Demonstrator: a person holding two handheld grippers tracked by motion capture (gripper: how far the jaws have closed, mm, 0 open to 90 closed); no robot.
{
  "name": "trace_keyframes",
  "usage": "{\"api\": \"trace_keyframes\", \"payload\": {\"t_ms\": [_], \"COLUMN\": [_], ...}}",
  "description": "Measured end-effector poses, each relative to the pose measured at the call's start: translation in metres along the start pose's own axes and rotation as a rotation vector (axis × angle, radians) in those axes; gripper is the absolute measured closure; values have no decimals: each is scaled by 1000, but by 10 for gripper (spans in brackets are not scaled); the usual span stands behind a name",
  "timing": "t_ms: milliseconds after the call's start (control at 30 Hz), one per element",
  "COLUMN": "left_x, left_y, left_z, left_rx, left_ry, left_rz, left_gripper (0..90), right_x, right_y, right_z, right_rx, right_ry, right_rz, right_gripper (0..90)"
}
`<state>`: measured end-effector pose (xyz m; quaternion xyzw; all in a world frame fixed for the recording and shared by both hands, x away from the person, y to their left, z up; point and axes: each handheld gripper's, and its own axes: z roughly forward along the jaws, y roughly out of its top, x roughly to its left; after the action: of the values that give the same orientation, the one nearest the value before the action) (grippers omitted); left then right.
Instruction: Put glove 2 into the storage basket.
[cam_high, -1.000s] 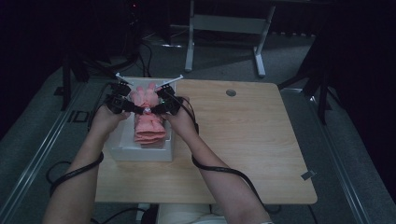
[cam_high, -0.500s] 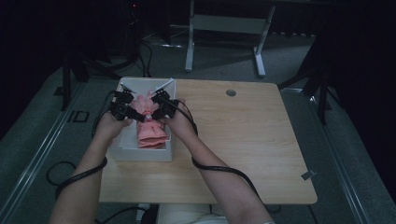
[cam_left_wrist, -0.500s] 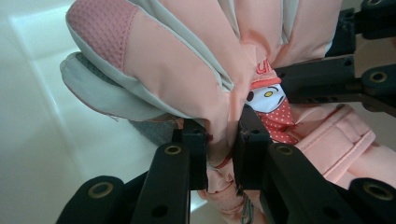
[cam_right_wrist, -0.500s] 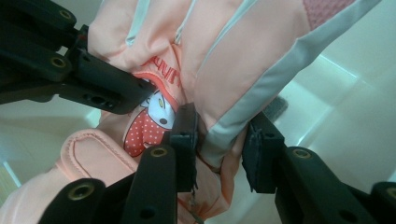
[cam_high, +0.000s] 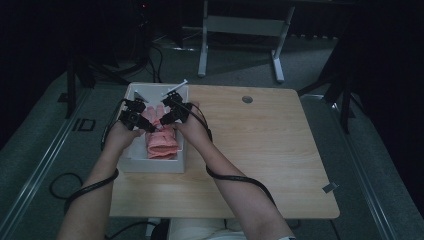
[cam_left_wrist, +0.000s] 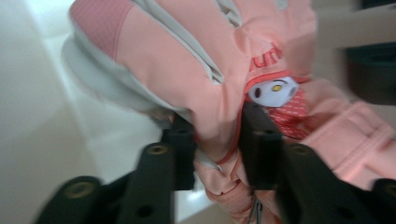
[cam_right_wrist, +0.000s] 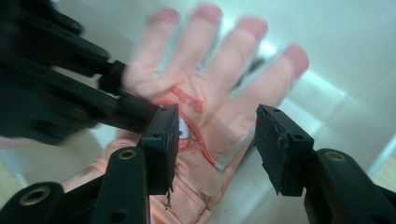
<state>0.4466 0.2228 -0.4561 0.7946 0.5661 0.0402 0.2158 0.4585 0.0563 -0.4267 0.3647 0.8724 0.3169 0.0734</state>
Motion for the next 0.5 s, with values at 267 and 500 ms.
{"api": "trace_keyframes", "payload": {"t_ms": [267, 500], "left_x": [-2, 3], "left_y": [2, -1], "left_z": [-1, -8], "left_rx": [-11, -21], "left_ry": [142, 195], "left_rz": [27, 25], "left_gripper": [473, 446], "right_x": [-2, -7], "right_y": [1, -3], "right_z": [-24, -36], "right_rx": [-70, -97], "right_ry": [39, 67], "right_rz": [-1, 8], "right_gripper": [474, 468]}}
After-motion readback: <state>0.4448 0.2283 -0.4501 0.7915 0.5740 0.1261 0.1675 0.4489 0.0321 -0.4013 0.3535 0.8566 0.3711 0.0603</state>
